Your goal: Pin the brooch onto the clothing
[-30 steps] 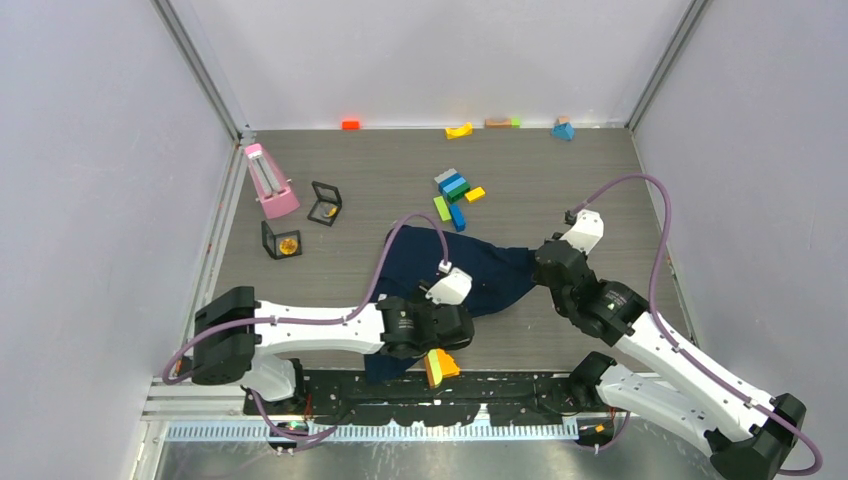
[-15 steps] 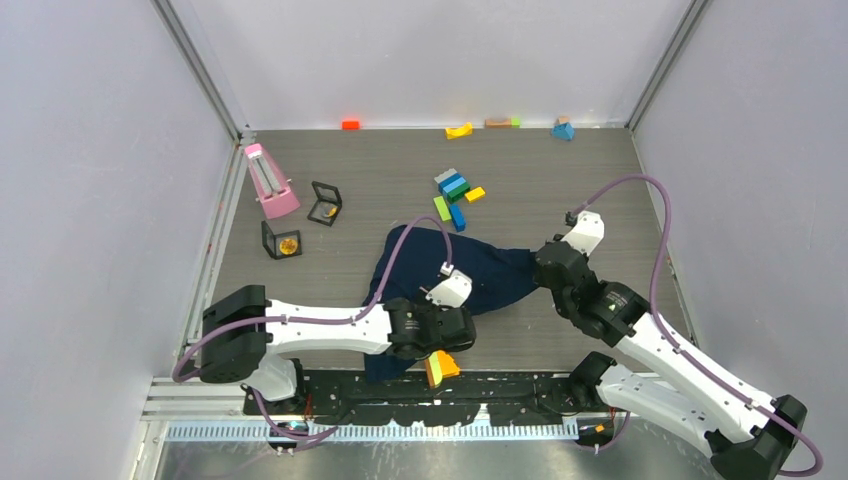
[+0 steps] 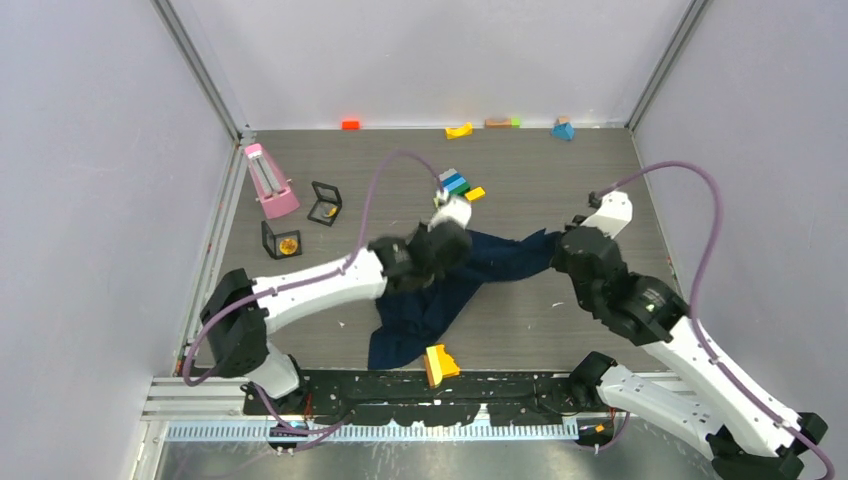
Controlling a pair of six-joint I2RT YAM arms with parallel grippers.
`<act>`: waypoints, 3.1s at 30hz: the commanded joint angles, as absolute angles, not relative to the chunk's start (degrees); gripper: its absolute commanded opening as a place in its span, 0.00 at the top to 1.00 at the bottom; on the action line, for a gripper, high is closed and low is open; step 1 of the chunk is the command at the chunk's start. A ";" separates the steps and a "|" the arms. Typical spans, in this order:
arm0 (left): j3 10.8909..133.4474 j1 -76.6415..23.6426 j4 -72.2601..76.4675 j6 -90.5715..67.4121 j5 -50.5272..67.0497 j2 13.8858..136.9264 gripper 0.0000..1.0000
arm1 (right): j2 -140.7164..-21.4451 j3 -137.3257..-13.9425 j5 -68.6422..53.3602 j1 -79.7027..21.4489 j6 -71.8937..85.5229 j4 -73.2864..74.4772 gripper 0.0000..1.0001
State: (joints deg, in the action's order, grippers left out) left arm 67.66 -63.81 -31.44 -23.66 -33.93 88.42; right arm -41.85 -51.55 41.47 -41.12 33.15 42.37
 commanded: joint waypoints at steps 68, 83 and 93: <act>22.13 -53.74 -12.04 -56.82 0.46 58.90 0.34 | -51.07 -33.11 30.82 -58.36 48.41 28.29 0.08; 19.93 -62.11 -7.62 -67.03 -6.48 53.69 0.51 | -50.56 -33.93 33.43 -58.27 49.12 31.25 0.08; 18.79 -62.80 -8.87 -68.01 -7.01 55.53 0.51 | -50.72 -33.64 33.49 -58.25 49.43 31.28 0.08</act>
State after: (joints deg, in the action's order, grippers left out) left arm 19.38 -62.24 -9.98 -67.11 -4.93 54.17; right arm -50.76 -33.45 31.00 -58.37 48.14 31.83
